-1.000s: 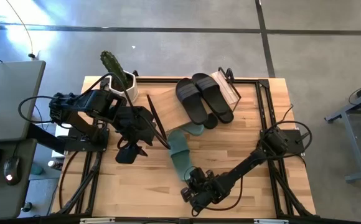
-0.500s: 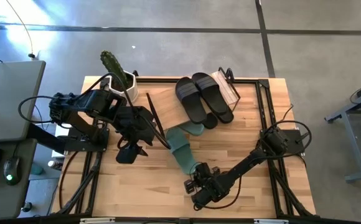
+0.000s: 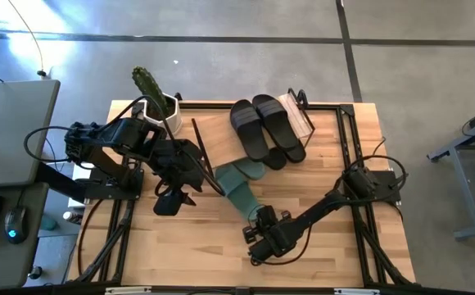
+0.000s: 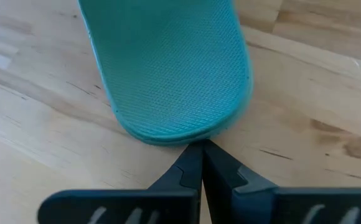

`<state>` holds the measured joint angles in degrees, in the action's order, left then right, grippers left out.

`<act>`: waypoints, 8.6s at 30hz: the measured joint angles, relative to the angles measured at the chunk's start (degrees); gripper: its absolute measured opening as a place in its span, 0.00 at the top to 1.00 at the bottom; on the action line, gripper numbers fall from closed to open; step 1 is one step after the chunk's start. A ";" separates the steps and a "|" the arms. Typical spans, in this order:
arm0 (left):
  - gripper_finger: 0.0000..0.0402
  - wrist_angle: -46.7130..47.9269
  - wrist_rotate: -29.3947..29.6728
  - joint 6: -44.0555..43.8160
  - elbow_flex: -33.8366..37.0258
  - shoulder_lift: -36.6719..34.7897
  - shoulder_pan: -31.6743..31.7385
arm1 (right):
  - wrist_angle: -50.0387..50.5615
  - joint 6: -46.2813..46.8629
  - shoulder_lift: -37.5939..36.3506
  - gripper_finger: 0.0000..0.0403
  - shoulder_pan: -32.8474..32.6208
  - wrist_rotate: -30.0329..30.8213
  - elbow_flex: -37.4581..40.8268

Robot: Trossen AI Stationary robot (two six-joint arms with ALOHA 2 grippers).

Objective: Pick and place slides into the shelf
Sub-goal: Put the green slipper under the shelf, then adjust the slippers under the shelf

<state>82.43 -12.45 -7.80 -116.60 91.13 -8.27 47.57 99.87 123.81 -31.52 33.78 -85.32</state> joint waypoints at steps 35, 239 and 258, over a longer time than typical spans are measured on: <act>0.52 -0.06 -1.51 -0.12 0.00 0.00 0.00 | -12.34 -26.43 -0.79 1.00 10.02 -2.39 -0.31; 0.52 -9.05 6.08 -9.20 0.02 0.02 0.00 | -65.44 -59.88 -39.53 1.00 31.90 -13.49 63.47; 0.52 -9.05 6.09 -9.24 0.02 0.02 0.00 | -66.07 -59.68 -37.92 1.00 31.33 -15.15 61.75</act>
<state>73.38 -6.36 -17.04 -116.57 91.15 -8.27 -18.50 40.18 85.88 -0.19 18.63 -23.57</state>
